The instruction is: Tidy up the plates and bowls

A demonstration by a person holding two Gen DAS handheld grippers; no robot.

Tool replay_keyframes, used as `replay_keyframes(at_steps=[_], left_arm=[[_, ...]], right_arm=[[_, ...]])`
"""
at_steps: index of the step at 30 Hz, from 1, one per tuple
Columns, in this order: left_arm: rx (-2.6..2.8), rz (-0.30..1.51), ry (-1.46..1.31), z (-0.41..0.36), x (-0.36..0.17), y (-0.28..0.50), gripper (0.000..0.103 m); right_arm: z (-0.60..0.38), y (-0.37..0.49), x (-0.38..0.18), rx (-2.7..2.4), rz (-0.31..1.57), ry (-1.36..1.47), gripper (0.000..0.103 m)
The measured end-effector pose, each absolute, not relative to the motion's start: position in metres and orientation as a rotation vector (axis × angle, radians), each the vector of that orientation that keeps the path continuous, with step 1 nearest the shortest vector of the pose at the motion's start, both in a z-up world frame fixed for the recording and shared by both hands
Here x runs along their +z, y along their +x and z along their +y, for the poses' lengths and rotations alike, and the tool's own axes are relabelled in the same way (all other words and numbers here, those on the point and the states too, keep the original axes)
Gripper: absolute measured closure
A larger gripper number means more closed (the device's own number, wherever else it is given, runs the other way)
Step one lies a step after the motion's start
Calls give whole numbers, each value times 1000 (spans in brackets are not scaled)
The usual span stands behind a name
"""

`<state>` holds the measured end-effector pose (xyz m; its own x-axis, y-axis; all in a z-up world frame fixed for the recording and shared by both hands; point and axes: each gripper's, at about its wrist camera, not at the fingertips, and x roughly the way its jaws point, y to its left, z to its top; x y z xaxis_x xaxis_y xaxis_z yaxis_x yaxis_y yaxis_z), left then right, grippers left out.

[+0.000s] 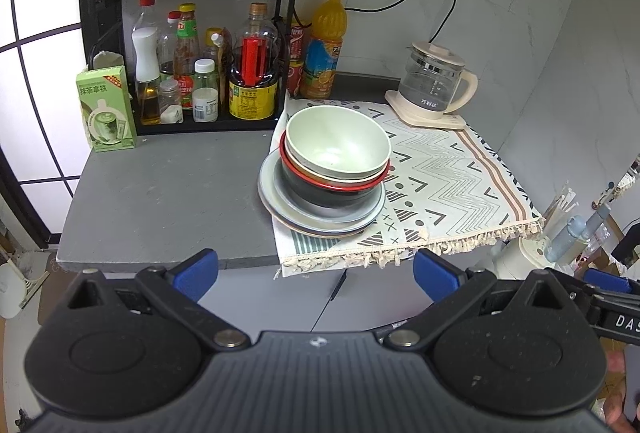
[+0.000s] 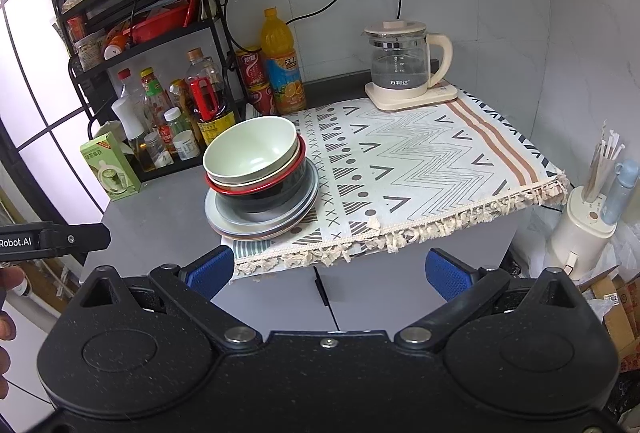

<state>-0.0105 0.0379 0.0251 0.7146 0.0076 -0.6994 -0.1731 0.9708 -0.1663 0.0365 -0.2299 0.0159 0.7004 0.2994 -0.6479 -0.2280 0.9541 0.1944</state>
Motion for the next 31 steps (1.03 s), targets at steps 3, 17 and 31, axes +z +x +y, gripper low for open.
replay_keyframes(at_steps=[3,17,31], left_arm=[[99,767,-214,35,27,-8,0],[110,780,-210,37,26,-6,1],[89,806,-188,27,23,-3,1]], right_arm=[[-232,38,17,291,738,103,0],[-235,40,20,282,745,97,0],[-241,38,15,281,760,111,0]])
